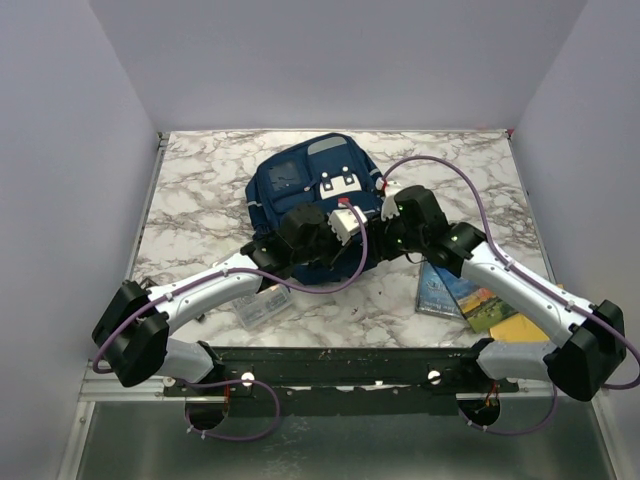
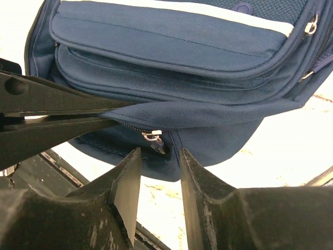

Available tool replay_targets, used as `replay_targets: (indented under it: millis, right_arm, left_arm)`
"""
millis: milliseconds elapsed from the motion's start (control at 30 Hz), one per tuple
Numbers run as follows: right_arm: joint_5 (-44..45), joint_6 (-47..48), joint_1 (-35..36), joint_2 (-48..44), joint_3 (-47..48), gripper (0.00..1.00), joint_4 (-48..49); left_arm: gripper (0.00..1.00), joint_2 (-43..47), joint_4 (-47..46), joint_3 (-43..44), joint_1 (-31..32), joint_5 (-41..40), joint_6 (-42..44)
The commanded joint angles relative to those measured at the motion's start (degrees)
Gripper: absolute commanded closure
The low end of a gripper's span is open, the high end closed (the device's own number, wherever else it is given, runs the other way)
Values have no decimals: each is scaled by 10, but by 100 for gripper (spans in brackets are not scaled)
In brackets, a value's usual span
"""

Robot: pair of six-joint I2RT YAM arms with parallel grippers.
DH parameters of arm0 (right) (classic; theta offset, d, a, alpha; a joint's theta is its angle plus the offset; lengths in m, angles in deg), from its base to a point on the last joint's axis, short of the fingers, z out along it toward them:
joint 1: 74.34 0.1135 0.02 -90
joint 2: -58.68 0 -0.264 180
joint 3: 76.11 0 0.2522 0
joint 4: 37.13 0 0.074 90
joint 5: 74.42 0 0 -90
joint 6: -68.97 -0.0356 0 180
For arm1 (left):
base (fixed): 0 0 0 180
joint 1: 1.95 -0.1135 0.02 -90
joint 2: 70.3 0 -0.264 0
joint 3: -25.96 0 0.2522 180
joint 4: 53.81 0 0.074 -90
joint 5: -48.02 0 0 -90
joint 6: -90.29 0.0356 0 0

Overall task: Pack the student bag
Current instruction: Unzip the student bag at the center of the board.

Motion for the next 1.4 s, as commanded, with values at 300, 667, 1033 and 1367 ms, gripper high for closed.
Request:
replay_targets:
  millis: [300,667,1033,1367]
  right_arm:
    - [139,-77,38,-20,-27,71,75]
    - [295,-126,122,17,-18,74,44]
    - [387,-147,144,36,-38,74,101]
    - [408,-180,144,51,-71,92,169]
  left_arm:
    - [100,20,-36,7,-1,-9,-9]
    - [100,26,-37,7,-1,-10,-14]
    - [100,31,-39,4,-1,-13,-16]
    - [100,33,-45,2,0,-15,-20]
